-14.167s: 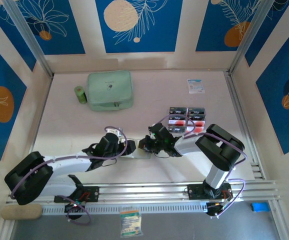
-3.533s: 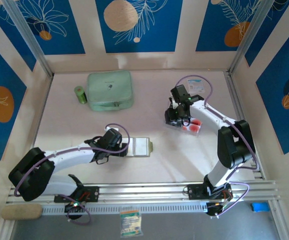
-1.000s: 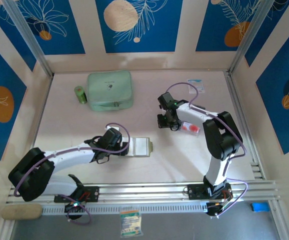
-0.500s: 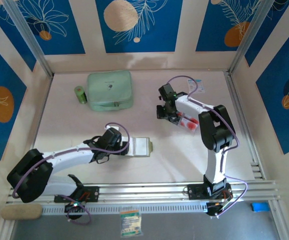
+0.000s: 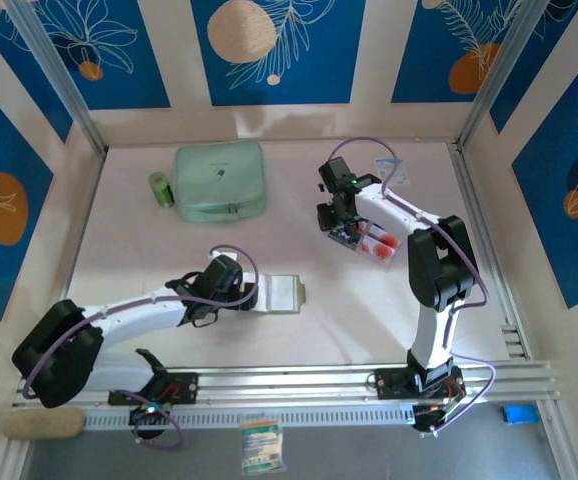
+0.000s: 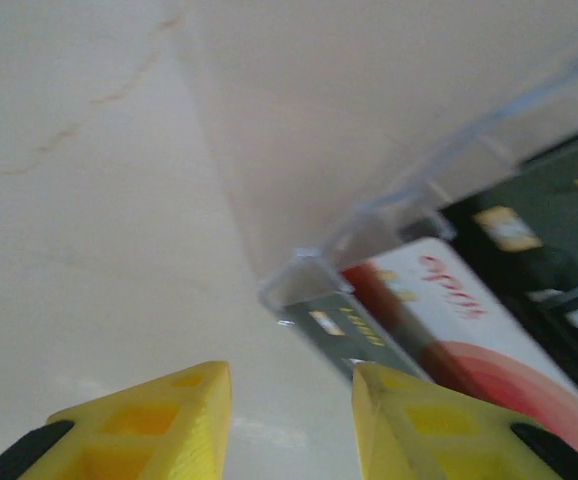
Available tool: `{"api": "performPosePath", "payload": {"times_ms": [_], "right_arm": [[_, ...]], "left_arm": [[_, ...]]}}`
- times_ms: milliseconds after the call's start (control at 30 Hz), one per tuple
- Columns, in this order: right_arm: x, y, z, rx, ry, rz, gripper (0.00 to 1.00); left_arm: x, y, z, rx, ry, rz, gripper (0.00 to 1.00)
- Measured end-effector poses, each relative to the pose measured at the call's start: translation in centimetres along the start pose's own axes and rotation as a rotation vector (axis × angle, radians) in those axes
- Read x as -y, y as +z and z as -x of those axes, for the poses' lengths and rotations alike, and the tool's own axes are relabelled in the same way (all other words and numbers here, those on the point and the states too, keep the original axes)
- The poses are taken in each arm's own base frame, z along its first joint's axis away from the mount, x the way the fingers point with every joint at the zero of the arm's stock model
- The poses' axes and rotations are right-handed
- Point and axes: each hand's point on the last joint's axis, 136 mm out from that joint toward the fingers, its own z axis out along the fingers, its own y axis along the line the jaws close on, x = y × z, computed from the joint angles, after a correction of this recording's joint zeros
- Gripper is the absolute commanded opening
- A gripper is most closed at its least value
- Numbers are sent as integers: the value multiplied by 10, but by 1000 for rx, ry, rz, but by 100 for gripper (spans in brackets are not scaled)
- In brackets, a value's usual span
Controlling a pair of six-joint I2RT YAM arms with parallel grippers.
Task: Put the credit cards into the card holder
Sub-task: Pick up the credit card from the storage box.
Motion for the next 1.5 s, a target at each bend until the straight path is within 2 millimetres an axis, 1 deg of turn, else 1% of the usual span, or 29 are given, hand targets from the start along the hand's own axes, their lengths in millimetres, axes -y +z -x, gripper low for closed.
{"api": "performPosePath", "payload": {"times_ms": [167,433,533,833,900,1167,1267,1400,1500], "right_arm": [[20,0,-3,-8,-24,-90,38],[34,1,-5,-16,-62,-175,38],[38,4,-10,-29,-75,-198,38],[38,14,-27,-69,-102,-223,37],[38,16,-28,-70,-105,-229,36],[39,16,-27,-63,-109,-240,27],[40,15,-26,-59,-112,-244,21],[39,15,-26,-56,-117,-237,17],[36,14,-25,-55,-124,-221,15]], "left_arm": [[0,0,0,-2,0,1,100],[-2,1,-4,-9,2,6,100],[-2,1,-4,-10,2,6,100],[-2,1,-4,-10,2,6,100],[-2,1,-4,-9,2,6,100],[-2,1,-4,-9,2,6,100],[-2,1,-4,-9,2,6,100],[-2,1,-4,-9,2,6,100],[-2,1,-4,-9,2,6,100]]}}
